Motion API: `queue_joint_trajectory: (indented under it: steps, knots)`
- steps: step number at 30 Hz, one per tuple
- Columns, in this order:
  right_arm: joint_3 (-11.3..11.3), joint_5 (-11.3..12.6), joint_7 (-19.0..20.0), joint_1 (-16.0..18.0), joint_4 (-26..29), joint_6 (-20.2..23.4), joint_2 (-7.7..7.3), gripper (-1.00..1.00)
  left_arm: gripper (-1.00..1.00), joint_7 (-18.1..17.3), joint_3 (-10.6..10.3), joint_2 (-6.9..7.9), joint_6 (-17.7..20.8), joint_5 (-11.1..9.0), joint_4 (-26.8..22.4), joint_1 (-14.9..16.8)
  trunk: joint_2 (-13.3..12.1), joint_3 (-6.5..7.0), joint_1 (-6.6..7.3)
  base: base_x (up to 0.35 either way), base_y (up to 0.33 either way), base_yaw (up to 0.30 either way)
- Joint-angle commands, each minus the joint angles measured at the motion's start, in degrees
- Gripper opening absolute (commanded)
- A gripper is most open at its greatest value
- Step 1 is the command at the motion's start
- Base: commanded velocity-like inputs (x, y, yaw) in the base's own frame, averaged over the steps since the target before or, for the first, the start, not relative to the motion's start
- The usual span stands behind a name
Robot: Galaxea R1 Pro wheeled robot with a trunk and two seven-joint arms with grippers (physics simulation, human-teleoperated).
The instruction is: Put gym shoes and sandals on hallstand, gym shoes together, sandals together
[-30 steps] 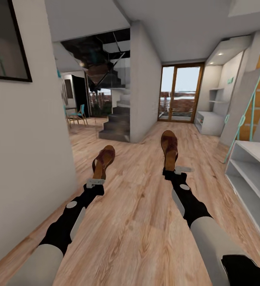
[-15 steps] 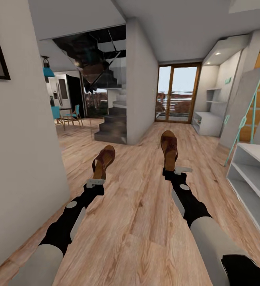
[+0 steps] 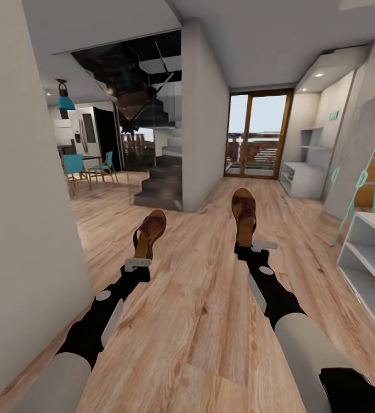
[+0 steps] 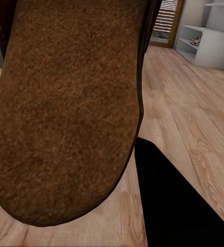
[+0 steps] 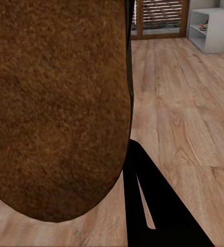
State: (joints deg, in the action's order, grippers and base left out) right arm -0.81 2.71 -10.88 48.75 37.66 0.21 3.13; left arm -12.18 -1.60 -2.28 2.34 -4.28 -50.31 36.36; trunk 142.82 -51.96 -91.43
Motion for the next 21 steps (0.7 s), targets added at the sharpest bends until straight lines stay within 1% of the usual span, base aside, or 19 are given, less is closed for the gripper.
queue_joint_trajectory:
  steps: [1, 7, 21]
  knots:
    - [-0.07, 0.48, -0.04, 0.03, 0.04, -0.03, 0.03, -1.00, -1.00, -0.21, 0.02, 0.00, 0.21, -0.29, -0.05, 0.02, 0.02, -0.05, -0.02, 0.345, 0.000, -0.044]
    - [-0.07, 0.51, -0.04, 0.03, 0.05, 0.04, 0.03, -1.00, -1.00, -0.21, 0.02, 0.00, 0.21, -0.29, -0.05, 0.02, 0.02, 0.21, -0.02, 0.345, 0.000, -0.157]
    - [-0.07, 0.56, -0.11, 0.03, 0.05, 0.05, 0.03, -1.00, -1.00, -0.18, 0.02, 0.00, 0.21, -0.29, -0.05, 0.02, 0.02, 1.02, -0.02, 0.345, 0.000, -0.223]
